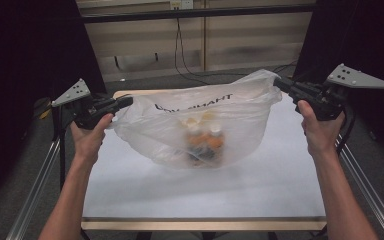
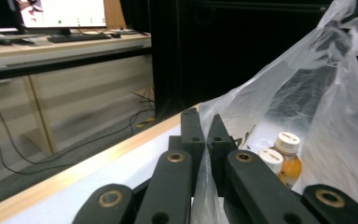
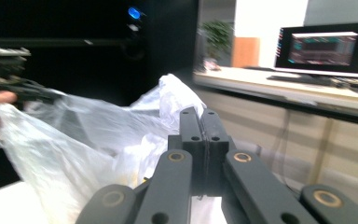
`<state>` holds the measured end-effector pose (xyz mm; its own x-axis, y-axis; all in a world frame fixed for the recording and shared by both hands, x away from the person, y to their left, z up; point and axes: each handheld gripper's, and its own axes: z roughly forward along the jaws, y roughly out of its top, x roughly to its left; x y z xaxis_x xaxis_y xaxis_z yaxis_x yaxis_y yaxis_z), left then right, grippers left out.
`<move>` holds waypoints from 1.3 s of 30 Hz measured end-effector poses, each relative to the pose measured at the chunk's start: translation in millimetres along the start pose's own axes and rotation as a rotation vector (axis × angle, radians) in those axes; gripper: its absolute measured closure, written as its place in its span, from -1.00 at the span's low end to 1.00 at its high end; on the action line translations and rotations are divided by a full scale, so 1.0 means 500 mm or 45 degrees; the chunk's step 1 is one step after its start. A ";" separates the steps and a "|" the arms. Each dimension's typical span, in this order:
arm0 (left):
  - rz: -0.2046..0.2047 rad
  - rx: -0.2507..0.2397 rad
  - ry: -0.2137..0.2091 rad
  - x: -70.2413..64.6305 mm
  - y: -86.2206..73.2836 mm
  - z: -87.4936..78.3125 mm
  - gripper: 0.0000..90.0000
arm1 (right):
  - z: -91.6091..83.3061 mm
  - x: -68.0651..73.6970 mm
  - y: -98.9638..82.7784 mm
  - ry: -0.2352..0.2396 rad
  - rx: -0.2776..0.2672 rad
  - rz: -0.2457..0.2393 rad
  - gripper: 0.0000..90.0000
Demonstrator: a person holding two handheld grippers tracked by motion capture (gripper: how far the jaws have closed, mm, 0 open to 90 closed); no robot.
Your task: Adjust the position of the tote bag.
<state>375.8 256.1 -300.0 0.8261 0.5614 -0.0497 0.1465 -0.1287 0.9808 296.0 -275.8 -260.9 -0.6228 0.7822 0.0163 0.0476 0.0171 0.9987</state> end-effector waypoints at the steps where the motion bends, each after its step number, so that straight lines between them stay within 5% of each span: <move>1: 0.005 0.007 0.002 -0.003 -0.003 0.004 1.00 | 0.001 0.000 -0.004 -0.045 0.036 -0.016 1.00; 4: 0.010 0.069 0.004 -0.007 -0.029 0.022 1.00 | 0.000 0.001 -0.028 -0.086 0.111 0.002 1.00; 6: -0.020 0.071 -0.020 -0.003 -0.043 0.029 1.00 | -0.004 -0.006 -0.043 -0.084 0.109 0.021 1.00; 17: 0.003 0.127 -0.053 -0.016 -0.081 0.043 1.00 | -0.009 -0.025 -0.097 -0.083 0.164 0.089 1.00; 39: 0.041 0.280 -0.039 -0.022 -0.156 0.072 1.00 | -0.004 -0.042 -0.191 -0.081 0.285 0.167 1.00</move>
<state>374.9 230.3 -382.8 0.8478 0.5296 -0.0282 0.2323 -0.3229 0.9175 302.8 -295.0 -356.7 -0.5501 0.8242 0.1347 0.3007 0.0450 0.9526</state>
